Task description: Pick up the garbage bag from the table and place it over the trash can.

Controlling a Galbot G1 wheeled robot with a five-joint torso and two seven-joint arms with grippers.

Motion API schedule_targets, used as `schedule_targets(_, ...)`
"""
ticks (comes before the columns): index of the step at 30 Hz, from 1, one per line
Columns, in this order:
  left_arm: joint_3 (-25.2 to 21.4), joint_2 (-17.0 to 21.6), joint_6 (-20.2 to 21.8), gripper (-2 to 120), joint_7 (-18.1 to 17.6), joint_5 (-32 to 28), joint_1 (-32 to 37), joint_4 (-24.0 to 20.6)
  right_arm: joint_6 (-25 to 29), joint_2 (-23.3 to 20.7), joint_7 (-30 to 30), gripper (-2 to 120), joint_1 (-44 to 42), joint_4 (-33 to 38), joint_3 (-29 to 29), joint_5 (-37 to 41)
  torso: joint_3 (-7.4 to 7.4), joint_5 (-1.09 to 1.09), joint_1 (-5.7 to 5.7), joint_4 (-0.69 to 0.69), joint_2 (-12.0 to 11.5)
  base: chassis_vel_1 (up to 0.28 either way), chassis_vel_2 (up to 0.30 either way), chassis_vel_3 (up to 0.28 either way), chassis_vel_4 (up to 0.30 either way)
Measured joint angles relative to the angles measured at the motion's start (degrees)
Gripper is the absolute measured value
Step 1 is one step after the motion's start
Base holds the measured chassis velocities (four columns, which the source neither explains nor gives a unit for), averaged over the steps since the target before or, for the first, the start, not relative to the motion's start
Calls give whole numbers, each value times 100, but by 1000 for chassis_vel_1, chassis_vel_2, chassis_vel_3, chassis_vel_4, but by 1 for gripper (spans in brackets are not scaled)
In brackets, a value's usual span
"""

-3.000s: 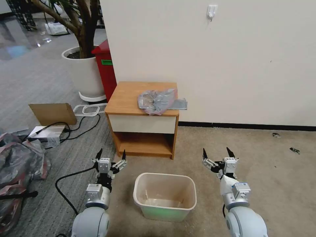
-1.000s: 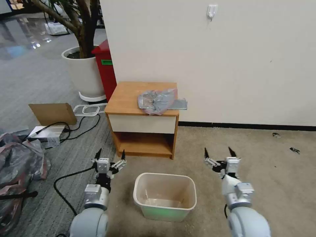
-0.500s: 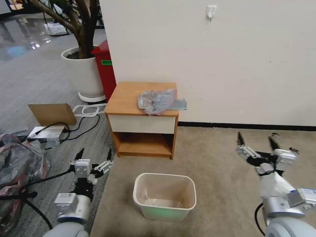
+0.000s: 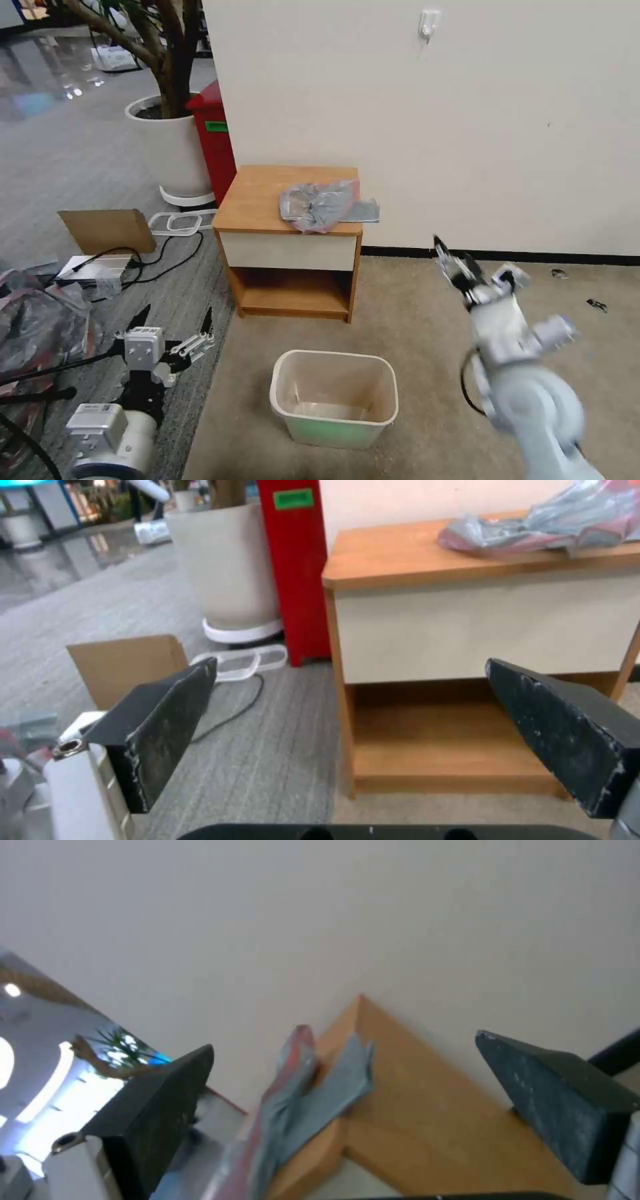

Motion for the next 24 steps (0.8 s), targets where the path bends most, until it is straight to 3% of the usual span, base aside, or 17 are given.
schedule_targets(5, -282, 44, -361, 100, 119, -147, 259, 13, 8, 182, 354, 100, 700, -709, -294, 781, 0, 1, 0, 2, 0, 0, 0, 0, 0)
schedule_targets(24, -625, 96, -328, 100, 135, -663, 441, 40, 7, 885, 449, 99, 2201, -2659, -595, 1285, -1, 3, 0, 0, -1, 0, 0, 0, 0)
